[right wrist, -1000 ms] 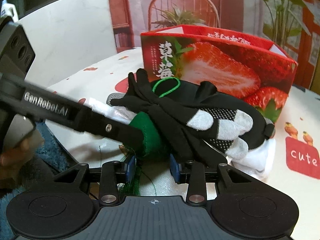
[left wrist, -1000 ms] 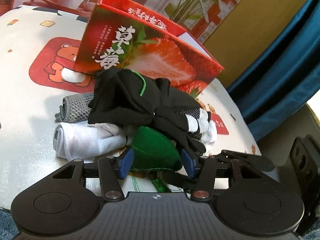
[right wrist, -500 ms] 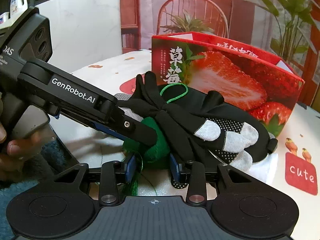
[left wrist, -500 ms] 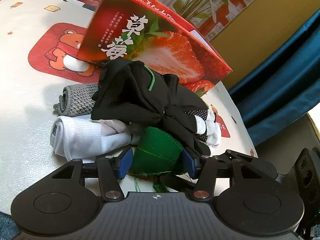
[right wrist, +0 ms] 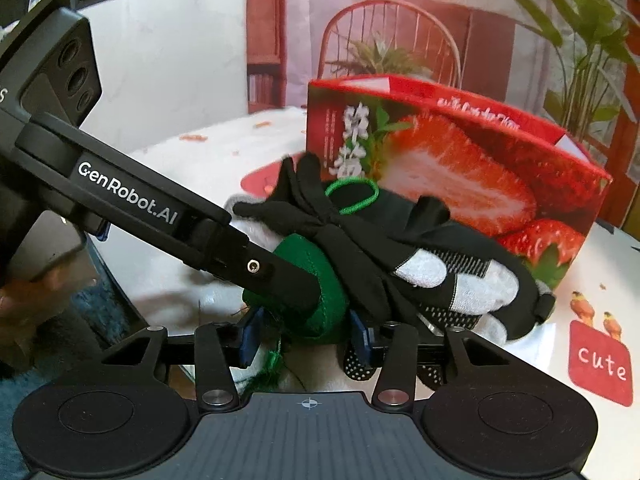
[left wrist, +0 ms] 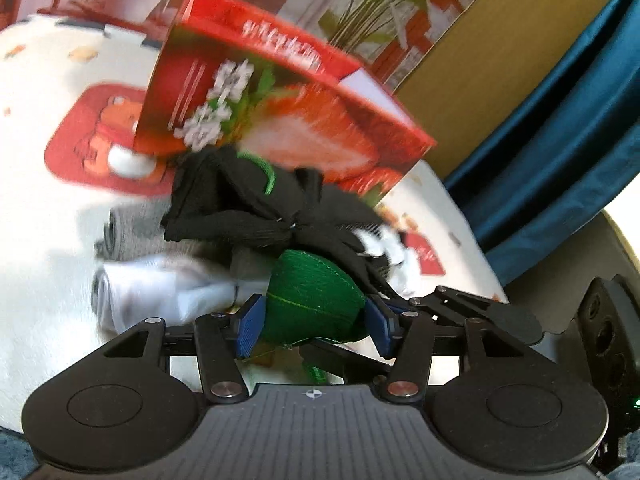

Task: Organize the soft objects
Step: 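Lower the left tool to the green plush toy under the black gloves and grasp it, then lift the green plush toy with the left tool and lower it into the red box, then lower both tools onto the black gloves and close both on them, then carry the gloves with both tools over the red box and open both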

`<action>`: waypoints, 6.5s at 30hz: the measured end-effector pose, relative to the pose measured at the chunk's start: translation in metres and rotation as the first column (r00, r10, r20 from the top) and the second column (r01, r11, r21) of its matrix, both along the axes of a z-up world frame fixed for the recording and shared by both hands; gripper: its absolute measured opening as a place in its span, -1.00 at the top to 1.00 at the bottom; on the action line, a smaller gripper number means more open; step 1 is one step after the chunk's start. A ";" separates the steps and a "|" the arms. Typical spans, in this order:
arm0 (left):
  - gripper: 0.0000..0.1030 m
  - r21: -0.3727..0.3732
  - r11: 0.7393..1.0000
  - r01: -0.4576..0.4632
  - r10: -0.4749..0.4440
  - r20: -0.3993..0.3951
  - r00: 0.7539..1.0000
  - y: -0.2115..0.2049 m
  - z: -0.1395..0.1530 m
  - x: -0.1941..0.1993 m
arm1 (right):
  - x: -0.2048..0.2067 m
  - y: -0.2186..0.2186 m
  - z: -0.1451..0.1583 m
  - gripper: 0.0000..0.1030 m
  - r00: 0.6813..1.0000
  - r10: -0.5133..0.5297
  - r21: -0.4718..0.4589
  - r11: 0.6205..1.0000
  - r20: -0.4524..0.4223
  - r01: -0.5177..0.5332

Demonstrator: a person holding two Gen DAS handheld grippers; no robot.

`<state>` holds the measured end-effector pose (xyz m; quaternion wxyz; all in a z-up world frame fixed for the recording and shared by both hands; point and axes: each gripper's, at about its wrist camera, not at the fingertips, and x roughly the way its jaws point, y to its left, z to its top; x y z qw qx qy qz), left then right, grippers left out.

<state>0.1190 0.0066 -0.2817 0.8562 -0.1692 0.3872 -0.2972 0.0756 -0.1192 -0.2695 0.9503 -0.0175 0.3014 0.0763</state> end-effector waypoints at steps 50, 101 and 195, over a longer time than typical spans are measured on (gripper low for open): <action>-0.10 0.062 0.984 -0.164 0.146 0.237 0.961 0.005 0.137 0.172 | 0.205 -0.087 0.120 0.18 0.972 0.052 0.029 0.998 0.229 -0.060; -0.13 0.187 0.969 -0.159 0.136 0.131 0.982 0.008 0.021 0.026 | 0.007 -0.032 0.005 -0.51 0.986 -0.121 -0.079 0.988 0.114 0.131; 0.79 0.218 0.962 -0.162 0.106 0.249 0.963 -0.046 0.097 0.210 | 0.210 -0.196 0.080 0.72 0.928 -0.370 0.242 0.905 0.037 0.351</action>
